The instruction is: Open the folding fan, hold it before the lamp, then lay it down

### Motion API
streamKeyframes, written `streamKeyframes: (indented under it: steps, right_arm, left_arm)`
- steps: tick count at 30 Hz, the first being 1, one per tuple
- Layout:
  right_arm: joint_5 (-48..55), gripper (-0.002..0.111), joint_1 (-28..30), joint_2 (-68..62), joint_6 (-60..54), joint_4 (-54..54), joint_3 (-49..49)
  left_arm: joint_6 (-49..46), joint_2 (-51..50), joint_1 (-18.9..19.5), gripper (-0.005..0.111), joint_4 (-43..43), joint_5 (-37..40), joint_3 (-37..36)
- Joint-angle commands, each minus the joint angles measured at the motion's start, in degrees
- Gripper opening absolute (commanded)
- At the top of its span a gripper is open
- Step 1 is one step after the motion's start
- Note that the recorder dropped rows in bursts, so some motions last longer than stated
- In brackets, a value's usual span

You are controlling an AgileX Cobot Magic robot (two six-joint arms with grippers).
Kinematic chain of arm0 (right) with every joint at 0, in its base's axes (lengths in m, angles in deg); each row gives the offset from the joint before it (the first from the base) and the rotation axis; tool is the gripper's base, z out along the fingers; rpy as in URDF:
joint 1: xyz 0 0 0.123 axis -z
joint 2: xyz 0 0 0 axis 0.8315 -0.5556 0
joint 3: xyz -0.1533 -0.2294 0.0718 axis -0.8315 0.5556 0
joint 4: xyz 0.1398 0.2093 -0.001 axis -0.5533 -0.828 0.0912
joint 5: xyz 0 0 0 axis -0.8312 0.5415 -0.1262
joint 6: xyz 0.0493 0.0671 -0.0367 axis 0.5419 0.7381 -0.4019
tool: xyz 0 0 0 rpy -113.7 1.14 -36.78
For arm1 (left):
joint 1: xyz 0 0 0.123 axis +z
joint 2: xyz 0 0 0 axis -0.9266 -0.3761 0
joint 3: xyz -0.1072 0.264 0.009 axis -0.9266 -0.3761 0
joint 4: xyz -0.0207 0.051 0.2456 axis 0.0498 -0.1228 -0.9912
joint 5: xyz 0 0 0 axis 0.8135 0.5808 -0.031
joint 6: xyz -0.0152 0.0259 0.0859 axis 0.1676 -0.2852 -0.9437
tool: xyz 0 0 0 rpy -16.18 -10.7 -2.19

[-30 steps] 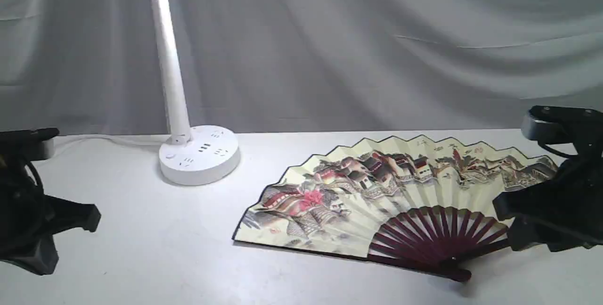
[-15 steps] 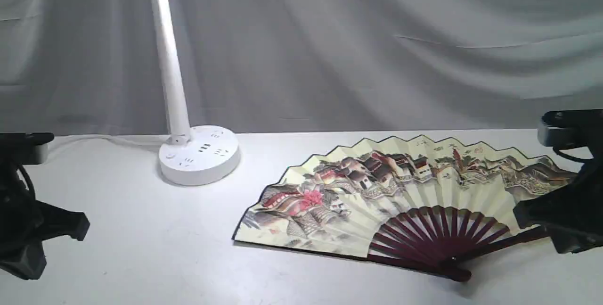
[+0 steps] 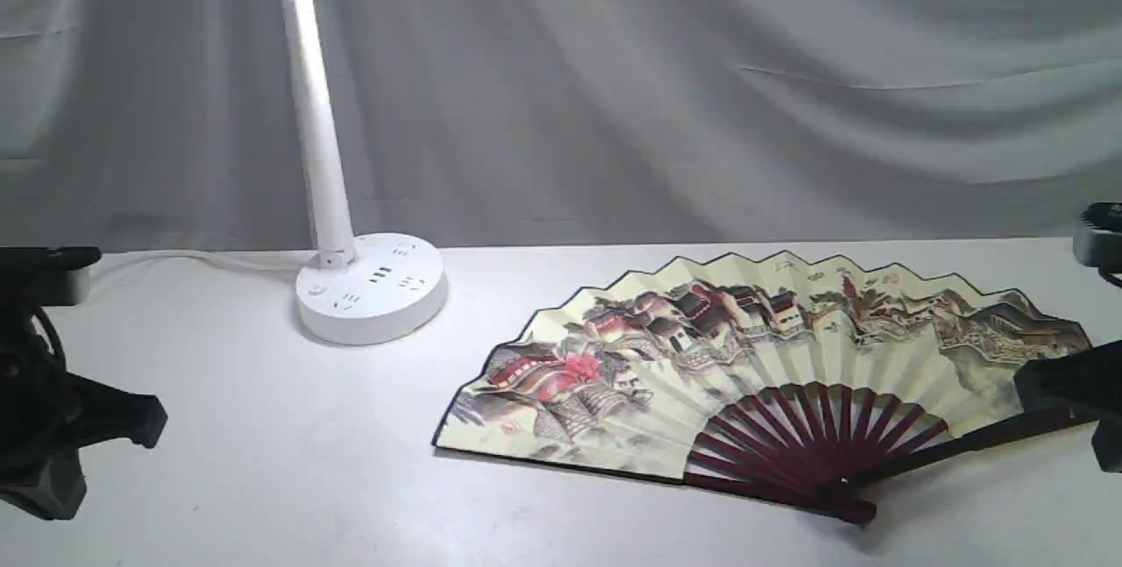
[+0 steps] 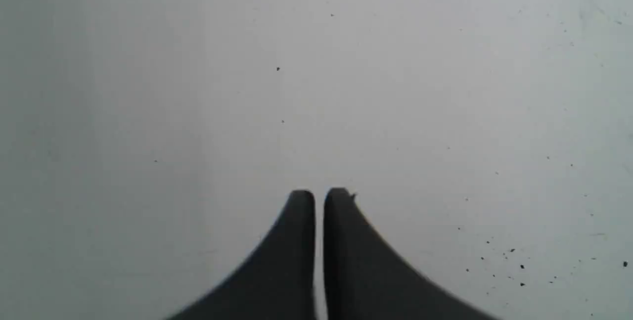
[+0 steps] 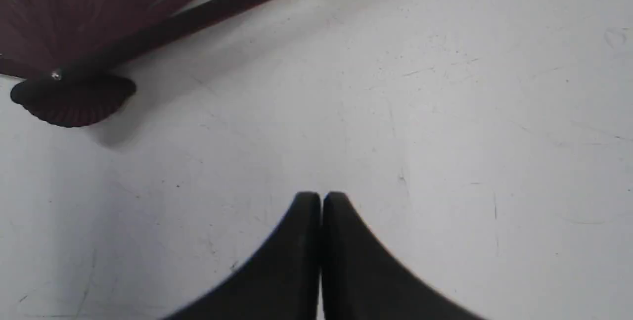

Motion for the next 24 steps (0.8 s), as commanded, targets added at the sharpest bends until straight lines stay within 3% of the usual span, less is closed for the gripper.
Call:
streamKeyframes:
  steps: [1, 24]
  right_arm:
    - [0.16, 0.000, -0.09, 0.55, -1.01, 0.74, -0.09]
    - [0.97, 0.000, -1.27, 5.80, -3.30, 1.77, 1.81]
  left_arm:
    - [-0.59, 0.43, 0.03, 0.000, -0.02, 0.06, 0.21]
    - [-3.32, 10.19, 0.03, 0.000, 0.08, -0.23, 0.21]
